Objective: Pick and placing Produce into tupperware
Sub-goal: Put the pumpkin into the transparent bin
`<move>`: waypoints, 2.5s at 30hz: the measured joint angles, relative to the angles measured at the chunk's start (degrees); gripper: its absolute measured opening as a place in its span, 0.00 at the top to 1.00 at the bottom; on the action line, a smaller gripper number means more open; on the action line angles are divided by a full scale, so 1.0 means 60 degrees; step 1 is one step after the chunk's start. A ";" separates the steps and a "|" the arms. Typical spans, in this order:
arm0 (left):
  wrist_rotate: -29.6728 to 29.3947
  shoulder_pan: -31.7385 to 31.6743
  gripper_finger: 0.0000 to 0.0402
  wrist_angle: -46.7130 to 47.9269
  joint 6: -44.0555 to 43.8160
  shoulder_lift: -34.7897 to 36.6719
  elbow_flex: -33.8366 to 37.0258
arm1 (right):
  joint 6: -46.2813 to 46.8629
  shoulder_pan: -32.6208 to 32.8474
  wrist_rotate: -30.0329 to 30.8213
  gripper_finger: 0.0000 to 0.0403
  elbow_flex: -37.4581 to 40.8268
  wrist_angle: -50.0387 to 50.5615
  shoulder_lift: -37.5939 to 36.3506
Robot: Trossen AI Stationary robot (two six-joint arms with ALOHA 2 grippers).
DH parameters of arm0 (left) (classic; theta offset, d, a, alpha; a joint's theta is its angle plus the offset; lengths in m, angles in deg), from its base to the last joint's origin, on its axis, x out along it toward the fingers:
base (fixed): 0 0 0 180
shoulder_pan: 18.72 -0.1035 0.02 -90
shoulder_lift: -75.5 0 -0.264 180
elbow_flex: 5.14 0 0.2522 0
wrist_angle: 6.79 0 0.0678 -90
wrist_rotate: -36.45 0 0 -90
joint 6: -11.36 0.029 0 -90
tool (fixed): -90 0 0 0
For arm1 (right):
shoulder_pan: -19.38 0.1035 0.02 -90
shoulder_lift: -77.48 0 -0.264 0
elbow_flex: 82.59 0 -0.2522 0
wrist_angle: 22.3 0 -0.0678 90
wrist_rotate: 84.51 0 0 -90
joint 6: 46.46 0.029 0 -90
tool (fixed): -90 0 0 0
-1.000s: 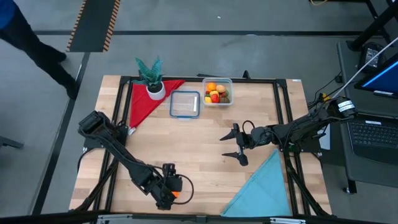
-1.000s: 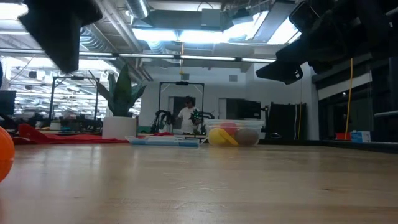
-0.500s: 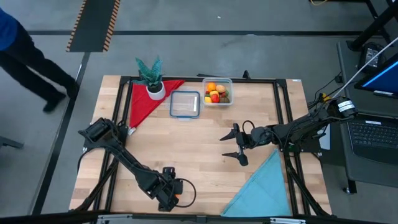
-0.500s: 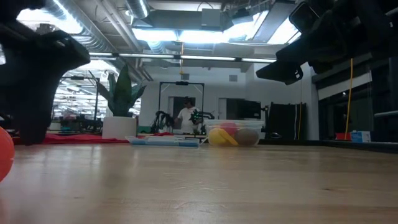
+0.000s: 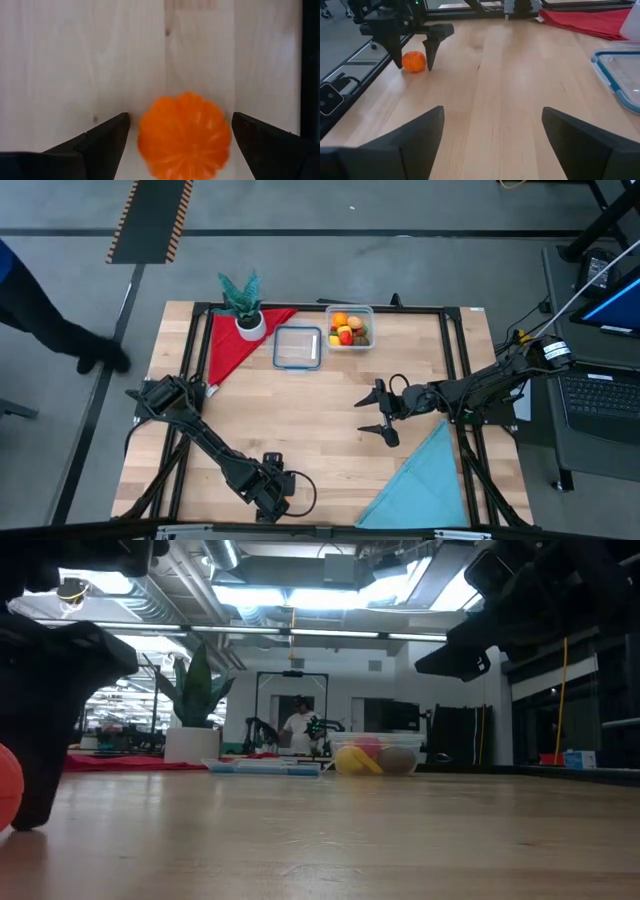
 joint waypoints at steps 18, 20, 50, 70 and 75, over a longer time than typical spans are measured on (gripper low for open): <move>-0.0484 0.0035 0.23 0.0119 -0.0755 -0.0245 -0.0015 | 0.0280 0.0000 0.0000 0.16 0.0000 0.0166 0.0000; -0.0499 0.0028 0.29 0.0148 -0.0951 -0.0253 -0.0011 | 0.0277 0.0000 0.0000 0.16 0.0000 0.0170 0.0000; -0.1330 -0.0061 0.41 0.0920 -0.0653 0.1236 0.0040 | 0.0232 0.0000 -0.0001 0.16 0.0000 0.0235 0.0000; -0.5365 -0.0045 0.41 -0.2103 0.1800 0.3758 0.1757 | 0.0036 0.0007 -0.0172 0.16 0.0000 -0.0096 0.0000; -0.5490 -0.0128 0.41 -0.5820 0.2969 0.4157 0.3663 | 0.0003 0.0007 -0.0901 0.16 0.0000 -0.0478 0.0000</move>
